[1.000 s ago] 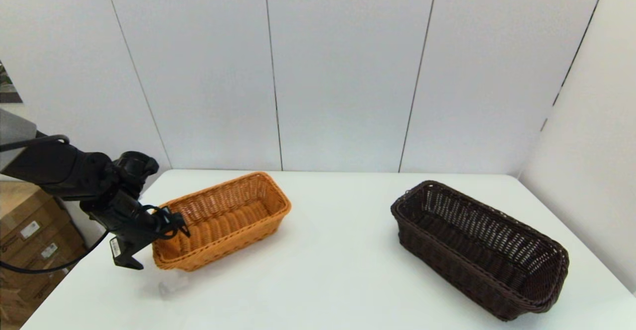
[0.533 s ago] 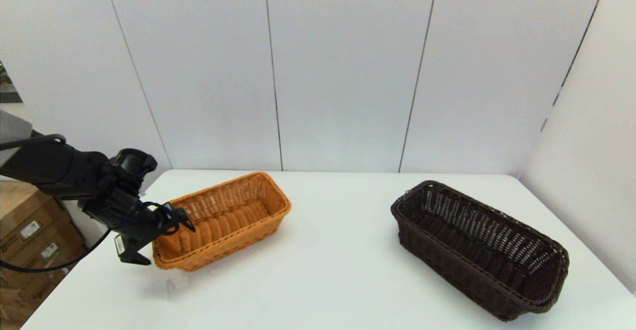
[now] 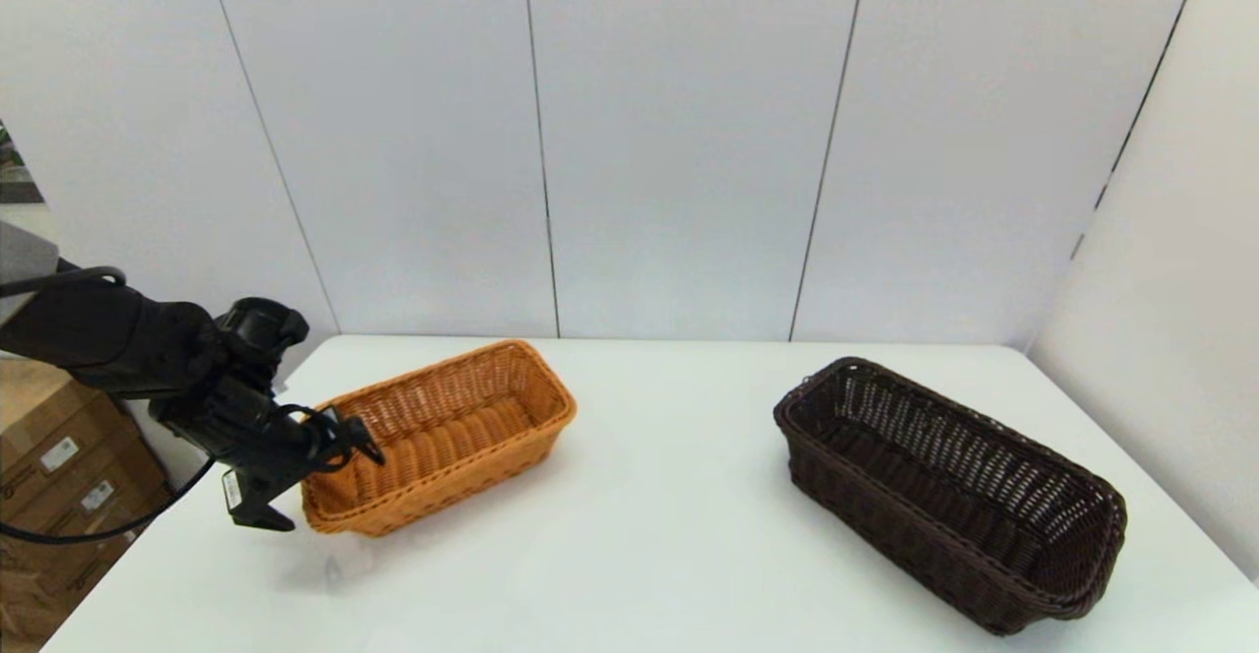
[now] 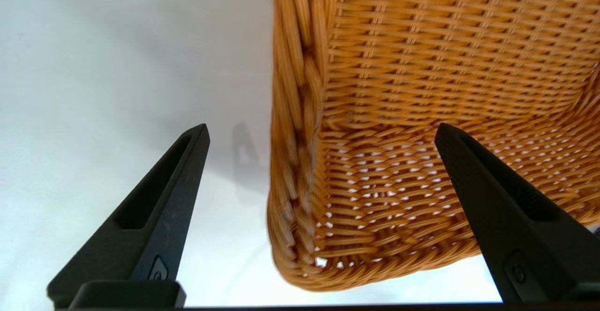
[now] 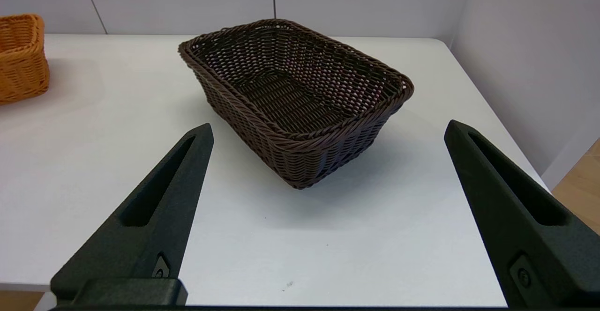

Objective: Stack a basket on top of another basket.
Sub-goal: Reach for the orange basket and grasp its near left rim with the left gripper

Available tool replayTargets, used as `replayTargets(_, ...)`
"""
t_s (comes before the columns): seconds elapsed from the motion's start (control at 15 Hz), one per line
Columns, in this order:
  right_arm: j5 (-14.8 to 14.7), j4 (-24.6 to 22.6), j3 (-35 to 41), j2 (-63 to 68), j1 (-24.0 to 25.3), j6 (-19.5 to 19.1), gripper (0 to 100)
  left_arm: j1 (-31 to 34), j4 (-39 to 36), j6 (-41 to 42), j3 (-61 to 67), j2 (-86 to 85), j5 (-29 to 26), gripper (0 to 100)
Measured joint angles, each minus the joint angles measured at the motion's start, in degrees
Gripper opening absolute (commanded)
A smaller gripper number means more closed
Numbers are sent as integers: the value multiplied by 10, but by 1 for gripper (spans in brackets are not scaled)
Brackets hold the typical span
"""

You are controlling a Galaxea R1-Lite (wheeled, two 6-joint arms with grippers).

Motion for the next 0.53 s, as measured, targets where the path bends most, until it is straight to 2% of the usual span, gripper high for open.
replayTargets(0.4,0,0,0,0,0,0,100,20,-2,29,13,-9,-1,100)
replayTargets(0.47,0,0,0,0,0,0,100,24,-2,30,13,-10,-1,0)
replayTargets(0.53,0,0,0,0,0,0,100,26,-4,32,13,-10,-2,0)
